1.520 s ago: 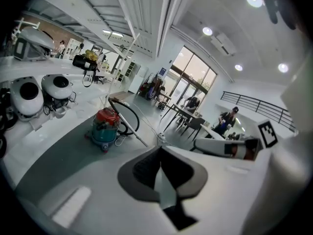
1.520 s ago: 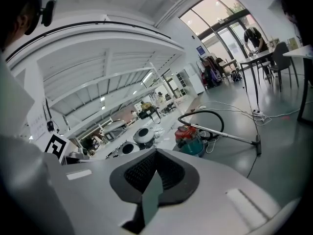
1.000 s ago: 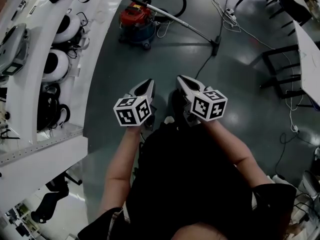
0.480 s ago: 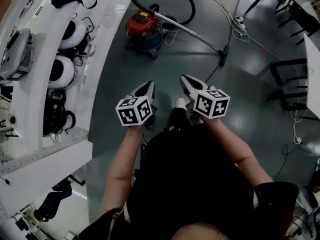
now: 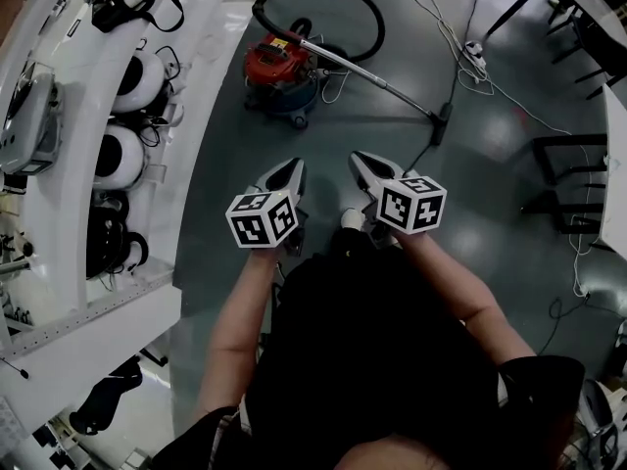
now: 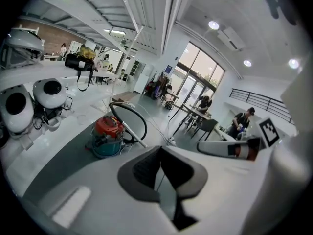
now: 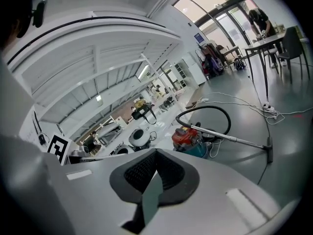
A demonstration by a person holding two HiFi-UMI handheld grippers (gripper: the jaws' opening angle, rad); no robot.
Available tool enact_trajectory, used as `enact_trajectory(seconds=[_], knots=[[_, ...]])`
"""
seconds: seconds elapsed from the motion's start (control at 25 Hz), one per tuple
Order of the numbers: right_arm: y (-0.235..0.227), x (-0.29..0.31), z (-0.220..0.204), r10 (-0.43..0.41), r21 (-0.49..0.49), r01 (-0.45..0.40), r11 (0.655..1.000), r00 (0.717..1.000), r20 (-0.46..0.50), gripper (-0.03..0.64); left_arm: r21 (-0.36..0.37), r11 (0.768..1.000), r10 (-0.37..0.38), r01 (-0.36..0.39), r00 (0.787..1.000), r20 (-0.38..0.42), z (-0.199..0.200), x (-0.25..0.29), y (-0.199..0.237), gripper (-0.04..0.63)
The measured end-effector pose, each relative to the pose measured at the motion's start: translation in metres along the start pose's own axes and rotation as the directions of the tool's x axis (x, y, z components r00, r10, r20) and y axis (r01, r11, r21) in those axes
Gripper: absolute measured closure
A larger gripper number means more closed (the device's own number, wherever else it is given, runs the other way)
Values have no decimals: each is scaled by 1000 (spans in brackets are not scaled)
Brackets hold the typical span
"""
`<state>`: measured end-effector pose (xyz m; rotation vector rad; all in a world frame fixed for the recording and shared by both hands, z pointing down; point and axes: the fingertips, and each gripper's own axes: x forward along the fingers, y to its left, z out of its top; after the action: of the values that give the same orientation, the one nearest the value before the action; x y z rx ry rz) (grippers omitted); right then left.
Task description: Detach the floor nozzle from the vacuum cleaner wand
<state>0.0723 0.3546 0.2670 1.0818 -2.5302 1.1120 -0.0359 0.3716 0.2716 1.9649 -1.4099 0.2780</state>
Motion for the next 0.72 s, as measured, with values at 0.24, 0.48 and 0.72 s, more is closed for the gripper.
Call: enact_trajectory(seconds=[0.24,0.48,0.72], knots=[[-29,22,17,17,27,-16,1000,1000,-26,624,-12,1000,-2,2,1000,-19,13,37,1,586],[-50,38,34,21,21,-20,1000,999,-46,624,-16,1000,-10,9,999,-41,24,69,0,586],[-57,45,42,43,50,-41,998,998,-46,624,-17,1000,-23,22,997,-71,26,82,-2,586]])
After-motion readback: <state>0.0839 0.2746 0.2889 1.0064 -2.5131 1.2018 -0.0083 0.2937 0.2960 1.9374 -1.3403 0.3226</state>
